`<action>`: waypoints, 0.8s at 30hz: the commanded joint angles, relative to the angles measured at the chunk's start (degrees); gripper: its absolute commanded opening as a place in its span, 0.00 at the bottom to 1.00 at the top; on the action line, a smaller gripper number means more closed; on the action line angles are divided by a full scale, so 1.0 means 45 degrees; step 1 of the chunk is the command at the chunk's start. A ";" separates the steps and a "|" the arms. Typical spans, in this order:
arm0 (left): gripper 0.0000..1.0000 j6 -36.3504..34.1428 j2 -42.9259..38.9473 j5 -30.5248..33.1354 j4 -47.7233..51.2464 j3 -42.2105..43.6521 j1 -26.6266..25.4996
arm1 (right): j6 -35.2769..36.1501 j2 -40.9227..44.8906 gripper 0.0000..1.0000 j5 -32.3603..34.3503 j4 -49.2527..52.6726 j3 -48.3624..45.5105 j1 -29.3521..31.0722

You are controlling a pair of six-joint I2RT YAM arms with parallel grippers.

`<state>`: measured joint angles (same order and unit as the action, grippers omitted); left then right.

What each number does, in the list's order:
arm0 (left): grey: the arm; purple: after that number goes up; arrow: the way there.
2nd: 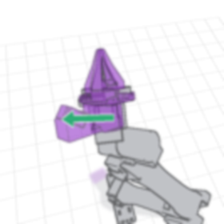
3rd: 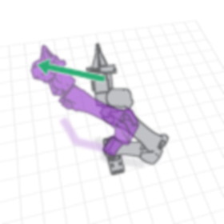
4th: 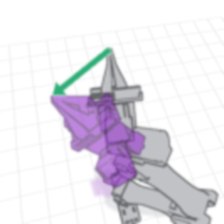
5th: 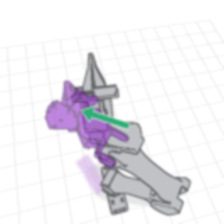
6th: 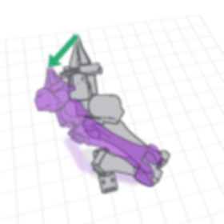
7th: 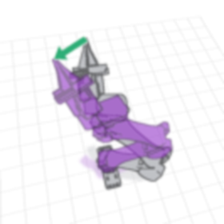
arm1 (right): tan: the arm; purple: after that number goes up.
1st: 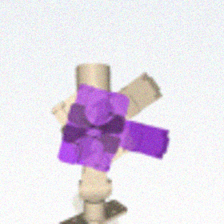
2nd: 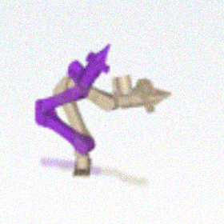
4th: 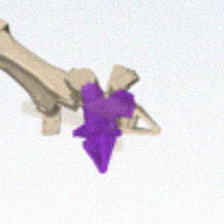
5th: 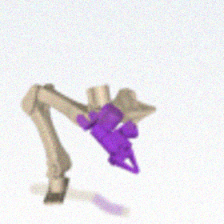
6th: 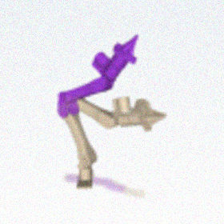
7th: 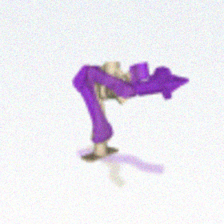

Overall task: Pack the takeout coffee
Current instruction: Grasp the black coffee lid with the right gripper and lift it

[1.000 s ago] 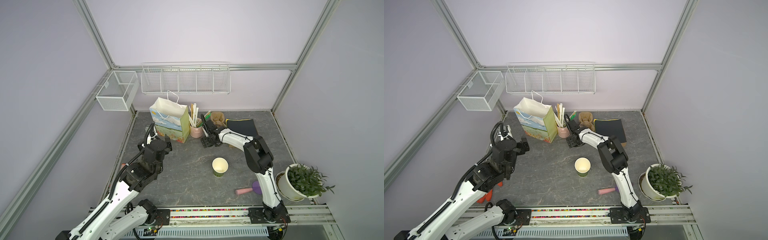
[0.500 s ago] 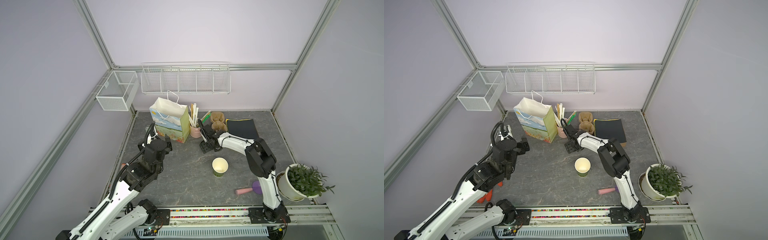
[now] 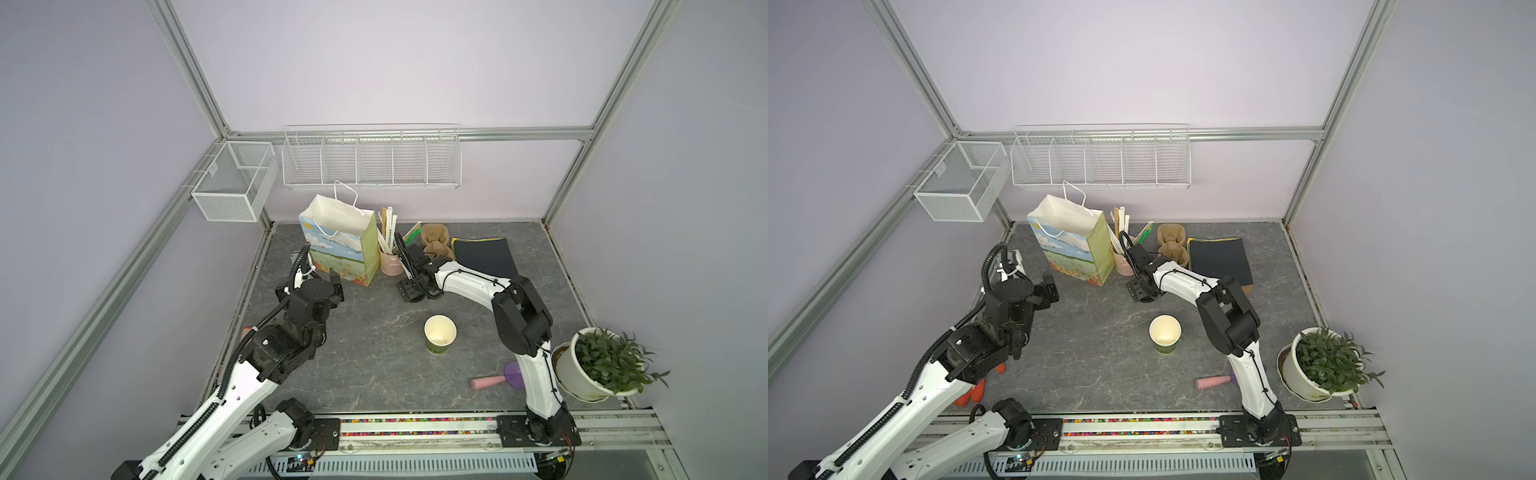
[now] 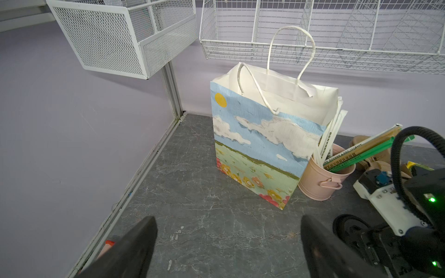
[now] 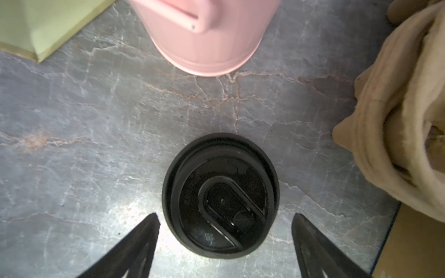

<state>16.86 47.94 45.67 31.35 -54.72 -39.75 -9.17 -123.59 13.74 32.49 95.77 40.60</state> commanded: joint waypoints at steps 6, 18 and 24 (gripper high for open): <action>0.93 -0.0154 -0.0065 0.0277 -0.0084 0.0168 0.0063 | 0.0218 -0.0743 0.87 0.0020 0.0335 0.0437 -0.0064; 0.93 -0.0174 -0.0055 0.0354 -0.0078 0.0167 0.0063 | 0.0183 -0.0836 0.81 -0.0110 0.0390 0.0476 -0.0076; 0.93 -0.0202 -0.0044 0.0379 -0.0092 0.0165 0.0063 | 0.0111 -0.0335 0.77 -0.0236 0.0339 0.0189 -0.0045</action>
<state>16.82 47.94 46.33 31.35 -54.70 -39.75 -8.95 -126.50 13.58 32.77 97.19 40.53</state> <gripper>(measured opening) 0.931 0.772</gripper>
